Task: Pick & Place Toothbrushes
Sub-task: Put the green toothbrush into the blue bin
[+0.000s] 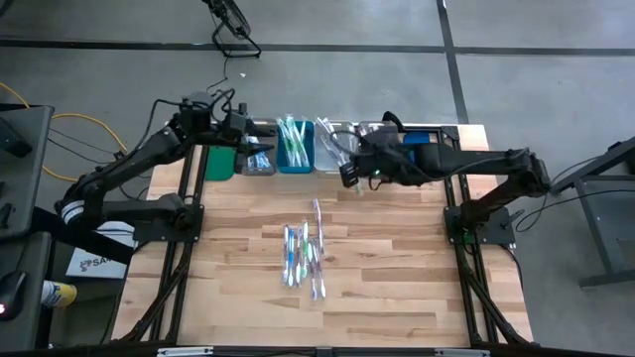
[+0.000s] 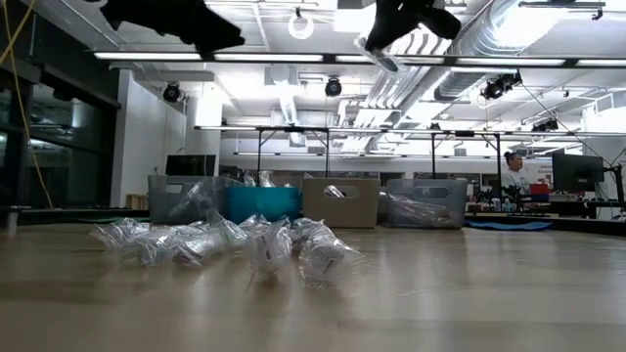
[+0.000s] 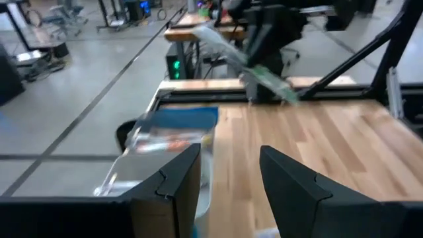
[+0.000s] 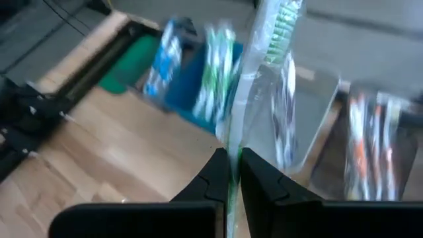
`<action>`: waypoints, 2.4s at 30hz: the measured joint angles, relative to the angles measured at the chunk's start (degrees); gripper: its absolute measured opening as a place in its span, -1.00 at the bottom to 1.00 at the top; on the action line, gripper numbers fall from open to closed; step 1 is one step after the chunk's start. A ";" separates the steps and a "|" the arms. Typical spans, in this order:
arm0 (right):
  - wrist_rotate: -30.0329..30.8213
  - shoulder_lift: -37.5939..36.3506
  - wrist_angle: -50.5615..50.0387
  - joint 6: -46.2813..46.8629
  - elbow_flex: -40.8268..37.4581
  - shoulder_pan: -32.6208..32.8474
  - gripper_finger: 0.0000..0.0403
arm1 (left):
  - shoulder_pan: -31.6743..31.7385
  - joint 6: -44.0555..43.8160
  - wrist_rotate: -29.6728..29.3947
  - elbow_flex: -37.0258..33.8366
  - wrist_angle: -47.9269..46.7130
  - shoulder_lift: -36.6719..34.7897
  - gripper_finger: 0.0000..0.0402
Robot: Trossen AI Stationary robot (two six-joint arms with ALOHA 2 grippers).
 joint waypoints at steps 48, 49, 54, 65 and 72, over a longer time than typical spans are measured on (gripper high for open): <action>-15.06 4.14 43.53 -35.76 0.00 -4.30 -0.92 | -18.53 -31.04 -7.91 0.02 37.64 18.49 0.44; -14.81 4.15 43.59 -35.76 0.00 -4.19 -0.92 | -18.55 -31.10 -7.91 0.02 37.51 18.49 0.44; -13.59 4.14 43.66 -35.76 0.00 -4.25 -0.92 | -18.53 -32.03 -7.89 0.02 37.49 18.49 0.26; -13.76 4.12 42.65 -34.23 0.00 -4.21 -0.92 | -18.48 -31.99 -6.70 0.02 36.98 18.47 -0.77; -13.71 4.03 42.54 -33.75 0.00 -3.71 -0.83 | -18.48 -31.38 -6.13 0.02 36.92 18.47 -0.85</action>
